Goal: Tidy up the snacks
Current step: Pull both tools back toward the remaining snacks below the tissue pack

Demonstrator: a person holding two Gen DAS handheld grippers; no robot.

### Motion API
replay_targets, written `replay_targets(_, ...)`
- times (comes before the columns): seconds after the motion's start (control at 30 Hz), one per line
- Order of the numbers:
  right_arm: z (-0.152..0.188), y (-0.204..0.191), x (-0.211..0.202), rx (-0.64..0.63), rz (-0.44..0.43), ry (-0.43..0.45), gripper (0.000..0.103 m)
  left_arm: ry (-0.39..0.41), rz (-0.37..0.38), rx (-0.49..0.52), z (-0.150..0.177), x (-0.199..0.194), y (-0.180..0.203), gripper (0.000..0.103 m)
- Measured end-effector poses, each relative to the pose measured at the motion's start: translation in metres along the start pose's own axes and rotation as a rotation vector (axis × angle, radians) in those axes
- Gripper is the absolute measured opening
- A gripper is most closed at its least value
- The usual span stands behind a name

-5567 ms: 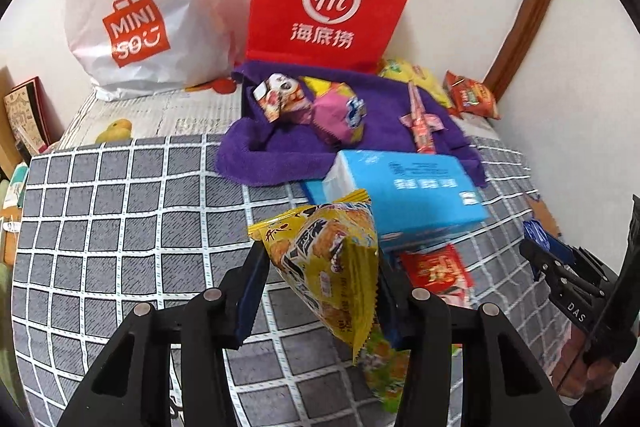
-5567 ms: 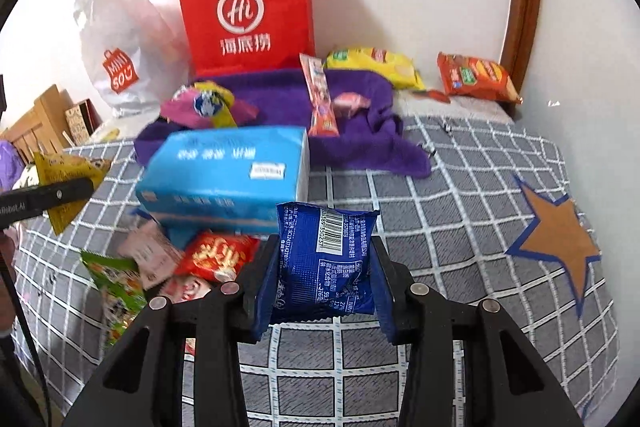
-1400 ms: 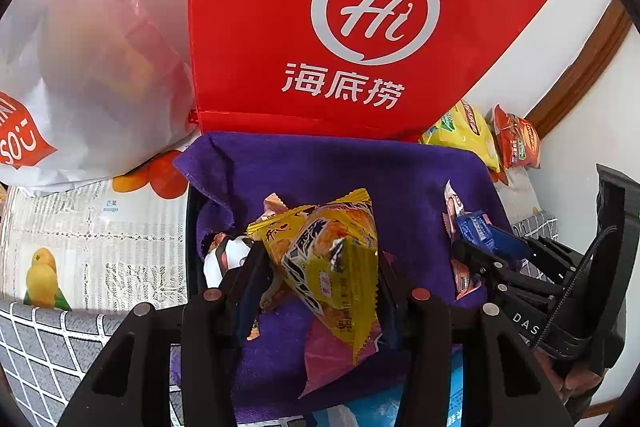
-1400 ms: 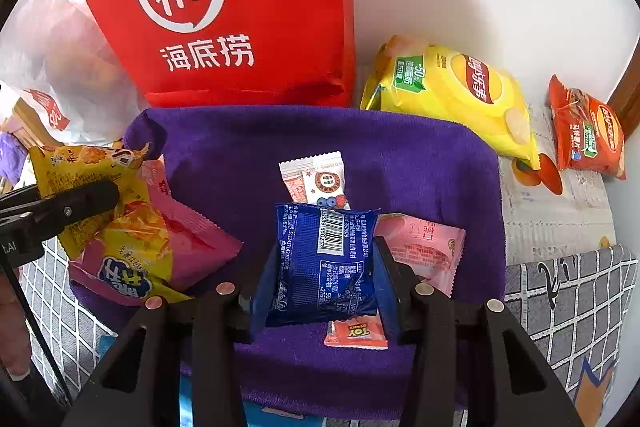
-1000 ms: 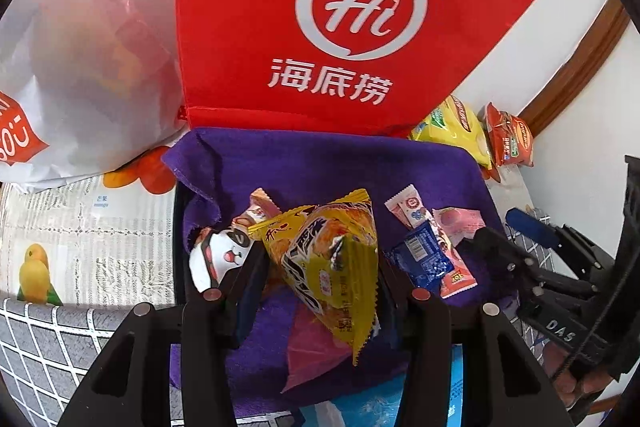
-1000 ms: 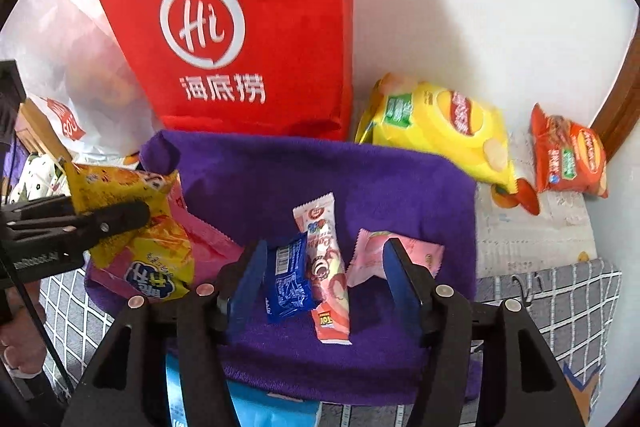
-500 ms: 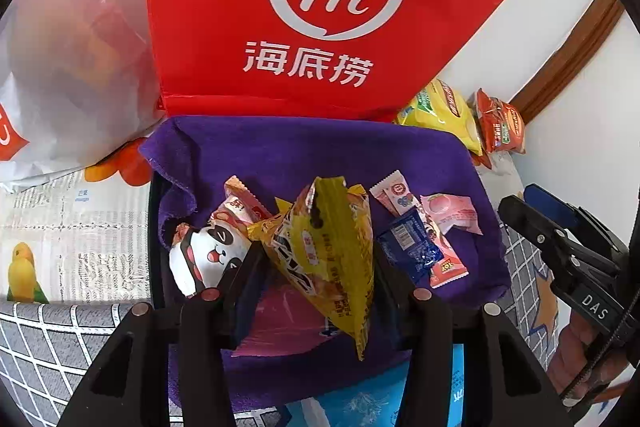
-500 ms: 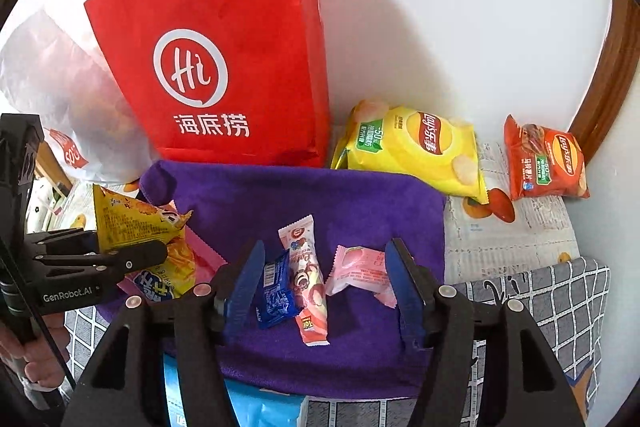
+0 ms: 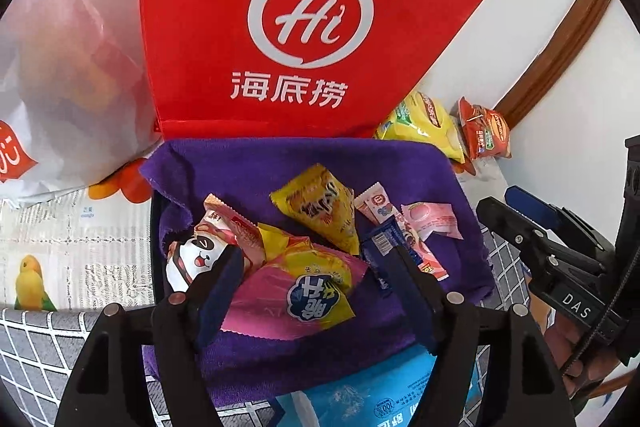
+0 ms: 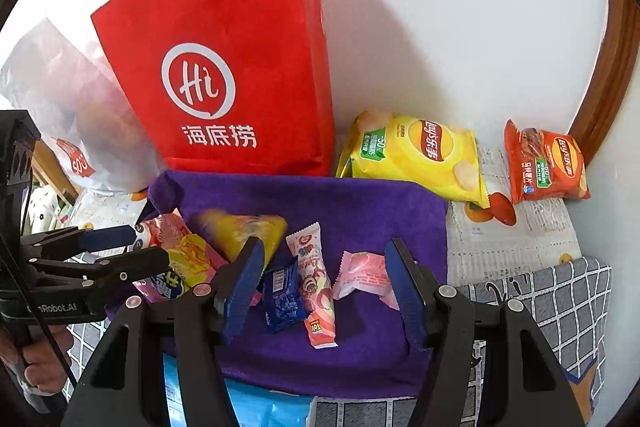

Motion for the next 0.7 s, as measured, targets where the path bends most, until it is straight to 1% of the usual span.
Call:
replay_targets(0.1,-0.001,-0.002,-0.006,0.01,-0.006,0.016,0.062,0.01,0.002,0.006,0.0,-0.008,0.002,0.073)
replay_targets(0.2,-0.003,-0.006,-0.014,-0.006,-0.007,0.036,0.062,0.017,-0.004,0.011,0.0,-0.016,0.004,0.073)
replay_targets(0.3,-0.005,-0.008,-0.025,-0.013,0.033,0.072,0.062,0.029,0.0,0.015,0.0,-0.023,0.007,0.073)
replay_targets(0.4,-0.003,-0.01,-0.033,-0.015,0.043,0.064,0.062,0.033,0.012,0.009,0.0,-0.03,0.01,0.073)
replay_targets(0.57,0.008,-0.011,-0.06,-0.023,0.048,0.089,0.062,0.043,0.02,0.021,0.001,-0.041,0.019,0.073)
replay_targets(0.7,0.027,-0.009,-0.086,-0.011,0.075,0.104,0.062,0.066,0.02,0.046,0.004,-0.055,0.031,0.073)
Point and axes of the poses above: each gripper's, at about its wrist camera, not at the fingertips, and x roughly the way its jaws point, y to its right, z to its underside, the point moved 3 cm from there along x, roughly the way its jaws point, and after that the axes turned 8 degrees about z, right-handed, at the moved point
